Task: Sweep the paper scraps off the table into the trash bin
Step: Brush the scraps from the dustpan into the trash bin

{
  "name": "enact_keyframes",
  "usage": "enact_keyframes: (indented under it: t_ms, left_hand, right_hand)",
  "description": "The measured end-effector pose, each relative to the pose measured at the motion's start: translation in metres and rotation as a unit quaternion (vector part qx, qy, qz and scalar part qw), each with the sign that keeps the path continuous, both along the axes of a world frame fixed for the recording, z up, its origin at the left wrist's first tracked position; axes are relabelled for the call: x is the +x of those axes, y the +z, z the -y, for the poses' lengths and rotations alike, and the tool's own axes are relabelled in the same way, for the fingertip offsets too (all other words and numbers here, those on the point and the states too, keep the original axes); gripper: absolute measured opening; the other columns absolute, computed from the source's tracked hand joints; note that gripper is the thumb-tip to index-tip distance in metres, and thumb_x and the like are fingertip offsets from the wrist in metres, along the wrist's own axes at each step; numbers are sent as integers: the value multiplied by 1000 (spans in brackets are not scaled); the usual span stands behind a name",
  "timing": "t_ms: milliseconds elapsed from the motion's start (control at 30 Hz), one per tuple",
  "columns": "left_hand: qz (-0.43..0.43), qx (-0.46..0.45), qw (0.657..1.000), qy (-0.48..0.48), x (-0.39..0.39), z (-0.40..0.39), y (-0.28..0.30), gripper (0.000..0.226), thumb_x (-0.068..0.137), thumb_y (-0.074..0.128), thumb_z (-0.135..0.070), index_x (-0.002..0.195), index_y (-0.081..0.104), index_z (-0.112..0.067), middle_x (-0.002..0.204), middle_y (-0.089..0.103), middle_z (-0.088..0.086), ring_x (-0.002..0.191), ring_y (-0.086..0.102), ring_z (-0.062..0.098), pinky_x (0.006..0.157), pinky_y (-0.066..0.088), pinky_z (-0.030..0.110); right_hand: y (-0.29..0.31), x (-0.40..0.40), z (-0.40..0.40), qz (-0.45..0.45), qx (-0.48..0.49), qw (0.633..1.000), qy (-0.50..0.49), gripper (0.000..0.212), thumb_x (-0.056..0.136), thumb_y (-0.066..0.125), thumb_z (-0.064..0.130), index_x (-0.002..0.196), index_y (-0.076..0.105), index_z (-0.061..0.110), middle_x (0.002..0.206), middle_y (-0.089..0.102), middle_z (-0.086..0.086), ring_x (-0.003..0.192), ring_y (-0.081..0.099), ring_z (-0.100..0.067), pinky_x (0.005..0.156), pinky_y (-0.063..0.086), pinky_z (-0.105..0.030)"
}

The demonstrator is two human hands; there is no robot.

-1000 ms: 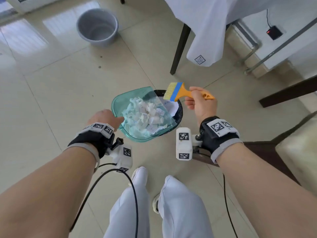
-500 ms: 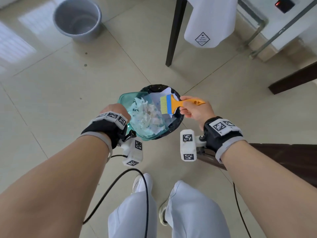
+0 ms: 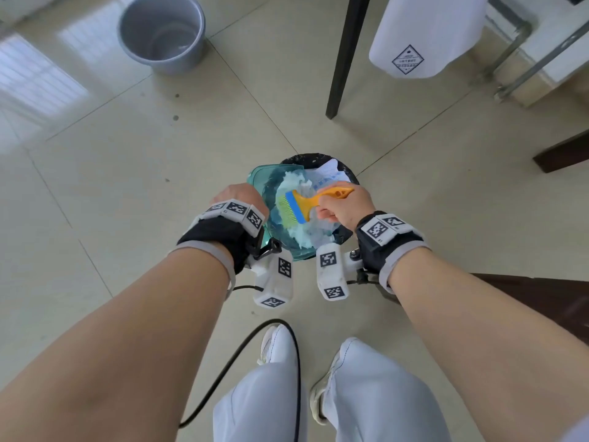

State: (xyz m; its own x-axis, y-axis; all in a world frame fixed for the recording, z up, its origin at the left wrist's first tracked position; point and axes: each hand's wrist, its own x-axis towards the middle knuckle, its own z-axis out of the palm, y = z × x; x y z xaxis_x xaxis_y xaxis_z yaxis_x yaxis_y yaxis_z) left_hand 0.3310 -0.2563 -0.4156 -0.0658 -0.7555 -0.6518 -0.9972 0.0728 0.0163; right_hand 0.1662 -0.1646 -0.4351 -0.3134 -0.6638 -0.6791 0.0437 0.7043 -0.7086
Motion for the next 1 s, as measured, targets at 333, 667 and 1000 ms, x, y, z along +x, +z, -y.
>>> enact_keyframes:
  t_ms: [333, 667, 1000]
  left_hand:
    - [-31, 16, 999, 38, 8, 8, 11, 15, 83, 61, -23, 73, 62, -12, 86, 72, 5, 81, 70, 23, 67, 52, 27]
    - [-4, 18, 999, 36, 30, 3, 8, 17, 81, 59, -25, 72, 64, -12, 82, 72, 4, 77, 69, 22, 59, 47, 24]
    - [1, -6, 999, 41, 31, 11, 15, 20, 81, 61, -27, 68, 60, -11, 82, 71, 6, 74, 67, 24, 53, 43, 22]
  right_hand:
    - [4, 4, 24, 71, -55, 996, -21, 13, 86, 59, 1, 87, 64, 13, 69, 66, -10, 50, 62, -11, 52, 48, -19]
    - [3, -21, 27, -65, 3, 992, -108, 11, 83, 52, 1, 78, 60, 8, 68, 60, -15, 50, 54, -20, 46, 45, -23]
    - [-15, -20, 5, -148, 21, 988, -31, 21, 79, 51, 3, 65, 56, 18, 55, 61, -6, 58, 56, -24, 66, 53, -40]
